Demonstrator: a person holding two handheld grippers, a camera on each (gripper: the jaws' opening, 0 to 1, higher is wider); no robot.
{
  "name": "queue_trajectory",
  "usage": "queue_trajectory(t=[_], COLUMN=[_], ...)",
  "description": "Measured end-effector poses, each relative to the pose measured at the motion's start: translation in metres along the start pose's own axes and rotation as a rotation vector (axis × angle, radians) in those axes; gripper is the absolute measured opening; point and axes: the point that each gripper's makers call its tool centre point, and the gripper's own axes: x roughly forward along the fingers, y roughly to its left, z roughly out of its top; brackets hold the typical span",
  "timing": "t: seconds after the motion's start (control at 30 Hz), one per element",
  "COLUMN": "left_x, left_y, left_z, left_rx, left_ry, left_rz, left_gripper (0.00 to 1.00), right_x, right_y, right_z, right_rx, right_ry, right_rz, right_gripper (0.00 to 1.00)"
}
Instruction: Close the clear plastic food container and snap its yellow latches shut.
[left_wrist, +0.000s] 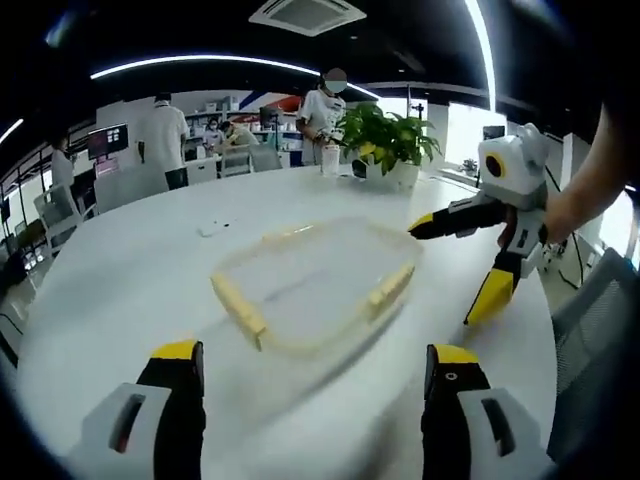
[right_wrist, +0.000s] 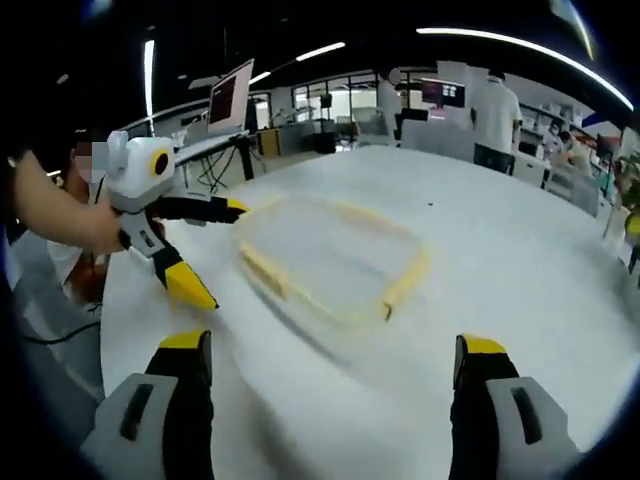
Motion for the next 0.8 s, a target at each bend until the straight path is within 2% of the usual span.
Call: queue_trajectory(t=[0.17, 0.37, 0.5, 0.63, 0.8], left_x=[-0.009, -0.022, -0.032, -0.042, -0.056], left_y=[0.005, 0.004, 0.004, 0.001, -0.002], left_z=[0.003, -0.006, -0.01, -0.01, -0.01], left_rx=[-0.026, -0.036, -0.053, -0.066, -0.091], left_ry=[-0.013, 0.009, 0.01, 0.009, 0.002], left_rz=[0.019, 0.037, 0.048, 0.055, 0.067], left_gripper=[0.87, 0.86, 0.85, 0.85, 0.84], right_x=[-0.011, -0.022, -0.028, -0.034, -0.044], right_y=[-0.002, -0.005, -0.002, 0.002, 0.005], right_z=[0.003, 0.002, -0.003, 0.0, -0.003], right_rx=[0.008, 0.029, 0.037, 0.065, 0.069], right_ry=[-0.007, -0.014, -0.011, -0.041, -0.031], right_rz=[-0.013, -0.027, -0.023, -0.016, -0.015], right_gripper=[0.98, 0.97, 0.97, 0.97, 0.96])
